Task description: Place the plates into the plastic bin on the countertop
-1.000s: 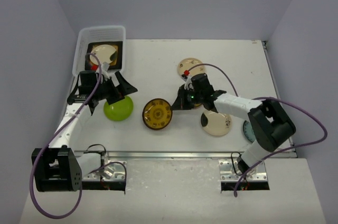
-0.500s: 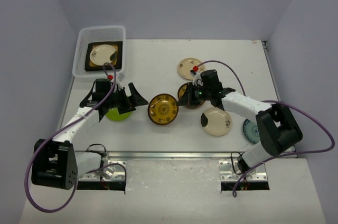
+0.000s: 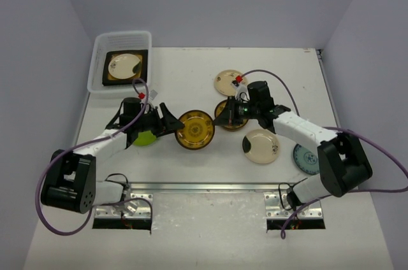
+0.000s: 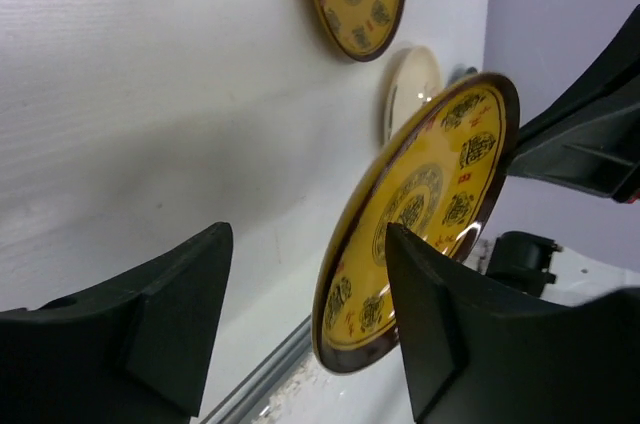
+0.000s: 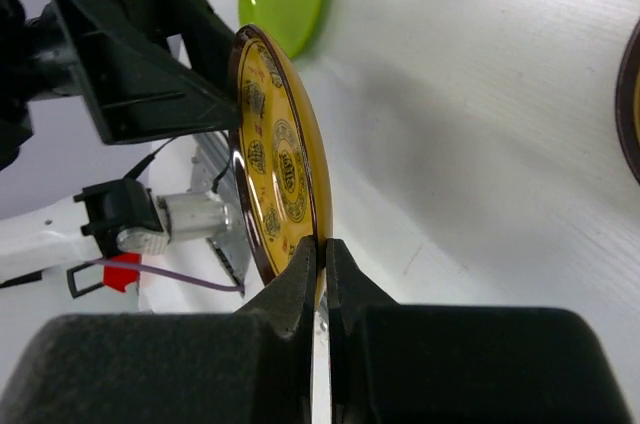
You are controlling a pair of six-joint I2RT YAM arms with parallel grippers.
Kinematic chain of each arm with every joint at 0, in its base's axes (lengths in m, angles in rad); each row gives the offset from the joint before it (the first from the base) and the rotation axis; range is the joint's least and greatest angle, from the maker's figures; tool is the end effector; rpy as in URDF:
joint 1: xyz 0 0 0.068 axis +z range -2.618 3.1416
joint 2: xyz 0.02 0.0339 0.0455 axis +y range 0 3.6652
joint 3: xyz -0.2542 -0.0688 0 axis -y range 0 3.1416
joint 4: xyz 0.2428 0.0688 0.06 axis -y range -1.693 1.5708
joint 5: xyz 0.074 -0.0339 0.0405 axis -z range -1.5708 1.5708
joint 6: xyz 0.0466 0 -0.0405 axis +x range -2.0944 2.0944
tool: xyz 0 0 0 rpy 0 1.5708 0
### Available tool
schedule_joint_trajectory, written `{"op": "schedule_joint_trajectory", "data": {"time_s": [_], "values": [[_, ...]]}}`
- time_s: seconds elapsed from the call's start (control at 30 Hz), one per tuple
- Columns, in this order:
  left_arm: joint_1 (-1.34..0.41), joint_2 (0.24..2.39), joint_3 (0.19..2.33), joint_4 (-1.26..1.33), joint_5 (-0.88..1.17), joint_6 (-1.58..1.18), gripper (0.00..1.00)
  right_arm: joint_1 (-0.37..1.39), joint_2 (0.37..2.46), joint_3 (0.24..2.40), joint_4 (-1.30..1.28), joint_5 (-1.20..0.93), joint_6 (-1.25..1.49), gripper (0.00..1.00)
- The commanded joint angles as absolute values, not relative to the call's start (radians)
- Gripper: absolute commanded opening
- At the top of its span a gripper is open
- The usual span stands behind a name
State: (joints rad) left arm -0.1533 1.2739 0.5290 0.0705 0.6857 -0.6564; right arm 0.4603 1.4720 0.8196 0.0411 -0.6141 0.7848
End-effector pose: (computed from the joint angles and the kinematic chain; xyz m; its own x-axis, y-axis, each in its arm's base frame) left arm 0.2433 -0.0675 0.1674 -0.8593 -0.3452 -0.3775 0.1042 0.6043 -0.7899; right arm 0.2713 0.1645 0.2024 -0.9191 0.1889 -0.3457 -0.1926 0.5499 0.8127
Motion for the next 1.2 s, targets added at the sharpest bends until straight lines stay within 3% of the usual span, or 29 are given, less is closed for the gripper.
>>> {"op": "schedule_joint_trajectory", "data": {"time_s": [0.0,0.03,0.07,0.2,0.33,0.6,0.73,1.07,1.17], "values": [[-0.165,1.303,0.554,0.310,0.822,-0.742,0.21,0.456,1.423,0.862,0.114,-0.700,0.822,0.00],[-0.168,1.306,0.559,0.336,0.838,-0.750,0.06,0.456,1.422,0.862,0.120,-0.703,0.827,0.00],[-0.169,1.307,0.564,0.350,0.846,-0.763,0.02,0.455,1.421,0.861,0.124,-0.704,0.830,0.00],[-0.169,1.289,0.613,0.331,0.828,-0.786,0.00,0.433,1.410,0.853,0.129,-0.697,0.832,0.01],[-0.127,1.270,0.788,0.071,0.611,-0.722,0.00,0.393,1.387,0.838,0.055,-0.621,0.791,0.97],[0.224,1.349,1.056,-0.183,0.234,-0.744,0.00,0.373,1.377,0.790,-0.048,-0.537,0.706,0.99],[0.411,1.537,1.168,-0.155,0.224,-0.798,0.00,0.373,1.370,0.745,-0.032,-0.561,0.717,0.99],[0.440,2.015,1.597,-0.103,0.257,-0.797,0.00,0.373,1.328,0.642,0.070,-0.619,0.757,0.99],[0.439,2.061,1.648,-0.109,0.263,-0.801,0.21,0.373,1.337,0.627,0.080,-0.638,0.752,0.99]]}}
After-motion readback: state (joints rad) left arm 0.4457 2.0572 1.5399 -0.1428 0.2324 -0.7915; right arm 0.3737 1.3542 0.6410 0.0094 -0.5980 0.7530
